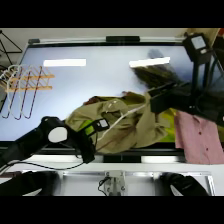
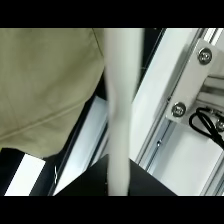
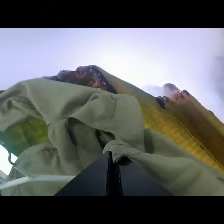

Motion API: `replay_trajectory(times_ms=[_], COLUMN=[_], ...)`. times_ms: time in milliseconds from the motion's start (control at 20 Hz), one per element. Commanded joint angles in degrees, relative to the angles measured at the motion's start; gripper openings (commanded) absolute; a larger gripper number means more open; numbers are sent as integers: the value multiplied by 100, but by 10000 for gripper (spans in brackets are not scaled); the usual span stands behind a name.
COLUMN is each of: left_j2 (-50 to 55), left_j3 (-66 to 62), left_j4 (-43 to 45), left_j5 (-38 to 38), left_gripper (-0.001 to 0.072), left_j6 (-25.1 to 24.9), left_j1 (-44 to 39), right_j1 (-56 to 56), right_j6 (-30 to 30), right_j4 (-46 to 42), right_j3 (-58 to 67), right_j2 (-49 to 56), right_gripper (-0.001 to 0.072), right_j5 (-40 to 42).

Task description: Fold the shirts.

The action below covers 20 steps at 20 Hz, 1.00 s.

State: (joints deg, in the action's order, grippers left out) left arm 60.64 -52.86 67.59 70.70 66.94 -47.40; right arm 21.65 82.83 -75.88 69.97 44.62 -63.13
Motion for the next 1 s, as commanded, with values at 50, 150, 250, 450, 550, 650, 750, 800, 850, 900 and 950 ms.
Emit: replay_trajectory(times_ms=[50, 150, 250, 450, 550, 650, 750, 800, 850, 900, 950], left_j2=[422, 693, 831, 844, 839, 800, 743, 710, 684, 671, 673], left_j3=[-13, -114, -256, -470, -538, -542, -542, -542, -542, -542, -542], left_j4=[-839, -922, -920, -922, -914, -802, -588, -494, -424, -409, -413], left_j5=[-1526, -1978, -2192, -2251, -2013, -1659, -1346, -1213, -1119, -1043, -981], left_gripper=[48, 49, 49, 49, 49, 49, 49, 49, 49, 49, 49], left_j6=[-173, 7, 72, 190, 175, 170, 170, 170, 170, 160, 120], left_j1=[48, 68, 184, 579, 680, 732, 739, 739, 739, 739, 734], right_j1=[0, 0, 0, 0, 0, -2, -4, -4, -4, -4, -4], right_j6=[2, 2, 4, 4, 13, 219, 584, 732, 861, 929, 962], right_j4=[686, 962, 1220, 1934, 1788, 1368, 726, 428, 177, 79, 83], right_j3=[7, 7, 7, 7, 7, 7, 7, 7, 7, 7, 7], right_j2=[-2, -2, -2, -2, -2, -2, -2, -2, -2, -2, -2], right_gripper=[66, 66, 66, 66, 66, 66, 67, 67, 77, 76, 77], right_j5=[-9, -20, -103, -531, -671, -717, -730, -715, -675, -603, -481])
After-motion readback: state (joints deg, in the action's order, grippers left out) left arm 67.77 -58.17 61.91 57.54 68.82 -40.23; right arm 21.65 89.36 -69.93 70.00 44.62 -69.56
